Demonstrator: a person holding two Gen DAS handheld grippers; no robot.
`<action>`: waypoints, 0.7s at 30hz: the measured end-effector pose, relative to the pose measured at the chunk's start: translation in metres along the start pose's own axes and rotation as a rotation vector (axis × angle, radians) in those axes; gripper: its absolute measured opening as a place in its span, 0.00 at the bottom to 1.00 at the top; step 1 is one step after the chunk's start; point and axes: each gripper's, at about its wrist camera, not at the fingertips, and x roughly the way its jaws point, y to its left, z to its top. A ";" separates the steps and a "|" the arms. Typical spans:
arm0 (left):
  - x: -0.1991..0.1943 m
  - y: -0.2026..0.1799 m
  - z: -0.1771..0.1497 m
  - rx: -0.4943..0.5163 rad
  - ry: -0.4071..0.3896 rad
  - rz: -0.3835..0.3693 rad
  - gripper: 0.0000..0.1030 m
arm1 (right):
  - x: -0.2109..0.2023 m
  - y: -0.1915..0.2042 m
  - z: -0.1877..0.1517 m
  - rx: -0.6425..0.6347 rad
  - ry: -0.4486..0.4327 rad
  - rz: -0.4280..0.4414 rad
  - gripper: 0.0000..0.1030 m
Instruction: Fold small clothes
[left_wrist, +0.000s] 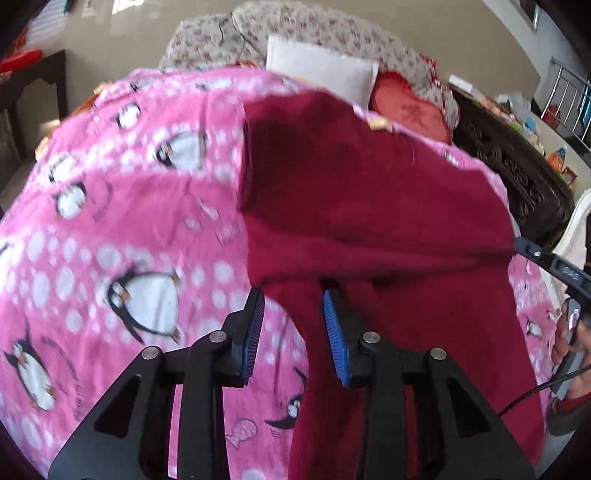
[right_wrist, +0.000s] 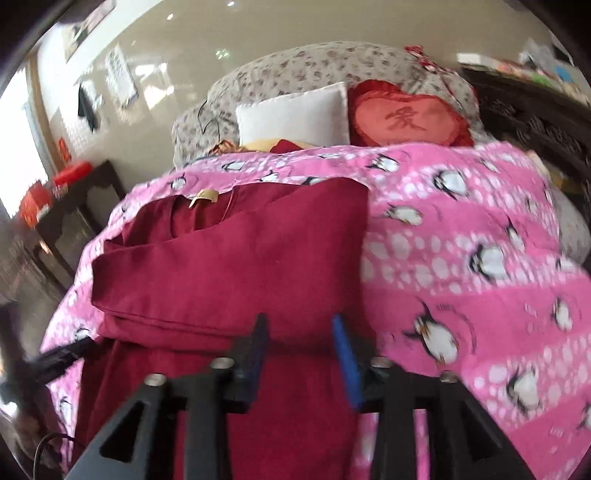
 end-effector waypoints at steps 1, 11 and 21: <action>0.004 0.001 -0.001 -0.010 0.011 -0.003 0.32 | -0.002 -0.004 -0.005 0.015 0.008 -0.005 0.48; 0.021 0.017 -0.003 -0.078 0.008 0.019 0.33 | 0.024 -0.021 -0.015 0.011 0.035 0.006 0.28; 0.019 0.027 -0.007 -0.110 -0.016 -0.007 0.34 | 0.023 -0.042 -0.021 0.066 0.010 -0.066 0.09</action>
